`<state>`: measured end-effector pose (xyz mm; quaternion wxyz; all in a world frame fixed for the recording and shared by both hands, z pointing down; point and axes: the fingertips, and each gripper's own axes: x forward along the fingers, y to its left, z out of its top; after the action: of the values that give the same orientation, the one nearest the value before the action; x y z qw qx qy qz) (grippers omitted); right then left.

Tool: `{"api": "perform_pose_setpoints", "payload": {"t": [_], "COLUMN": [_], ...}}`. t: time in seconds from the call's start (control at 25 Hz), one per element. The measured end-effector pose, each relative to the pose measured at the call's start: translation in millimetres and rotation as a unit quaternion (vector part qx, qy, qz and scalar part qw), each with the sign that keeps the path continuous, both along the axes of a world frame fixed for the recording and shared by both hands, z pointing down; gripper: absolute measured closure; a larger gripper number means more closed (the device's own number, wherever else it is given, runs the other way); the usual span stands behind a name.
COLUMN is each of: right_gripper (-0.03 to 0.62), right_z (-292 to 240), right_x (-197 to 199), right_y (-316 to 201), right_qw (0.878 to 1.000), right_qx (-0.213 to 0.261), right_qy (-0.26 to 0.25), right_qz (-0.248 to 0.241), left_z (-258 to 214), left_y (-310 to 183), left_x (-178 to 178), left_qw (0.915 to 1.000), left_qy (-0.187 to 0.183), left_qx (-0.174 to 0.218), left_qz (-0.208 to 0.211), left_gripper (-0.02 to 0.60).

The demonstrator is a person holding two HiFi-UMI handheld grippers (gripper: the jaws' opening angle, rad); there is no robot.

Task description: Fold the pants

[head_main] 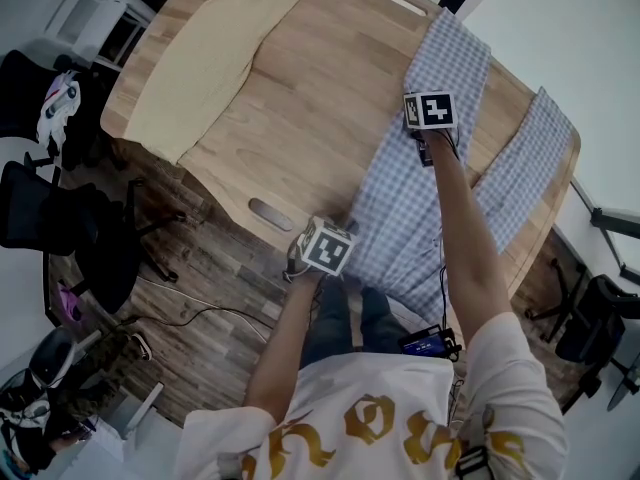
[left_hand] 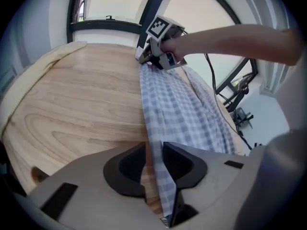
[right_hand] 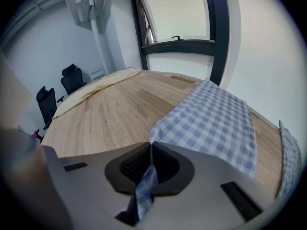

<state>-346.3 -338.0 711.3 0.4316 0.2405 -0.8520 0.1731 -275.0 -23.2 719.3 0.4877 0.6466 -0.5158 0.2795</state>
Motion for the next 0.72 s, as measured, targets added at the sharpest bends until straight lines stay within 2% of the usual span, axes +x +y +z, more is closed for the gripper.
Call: {"api": "perform_pose_setpoints", "payload": {"t": [0.12, 0.32, 0.56, 0.72], "right_gripper": [0.562, 0.562, 0.562, 0.562], "right_z": [0, -9, -37, -66], "right_x": [-1, 2, 22, 40], "right_y": [-1, 1, 1, -1], "right_qw": [1.0, 1.0, 0.998, 0.997], "right_qx": [-0.003, -0.02, -0.041, -0.045], "right_qy": [-0.002, -0.023, -0.036, -0.063], "right_qz": [0.001, 0.007, 0.017, 0.015], "left_z": [4, -2, -18, -45], "left_y": [2, 2, 2, -3], "left_x": [-12, -13, -3, 11], "left_qw": [0.9994, 0.9967, 0.9962, 0.9974], "left_qy": [-0.015, 0.042, 0.058, 0.052], "left_qx": [-0.013, -0.023, -0.048, -0.044], "left_qz": [-0.029, -0.065, -0.043, -0.024], "left_gripper": [0.514, 0.538, 0.538, 0.538]}}
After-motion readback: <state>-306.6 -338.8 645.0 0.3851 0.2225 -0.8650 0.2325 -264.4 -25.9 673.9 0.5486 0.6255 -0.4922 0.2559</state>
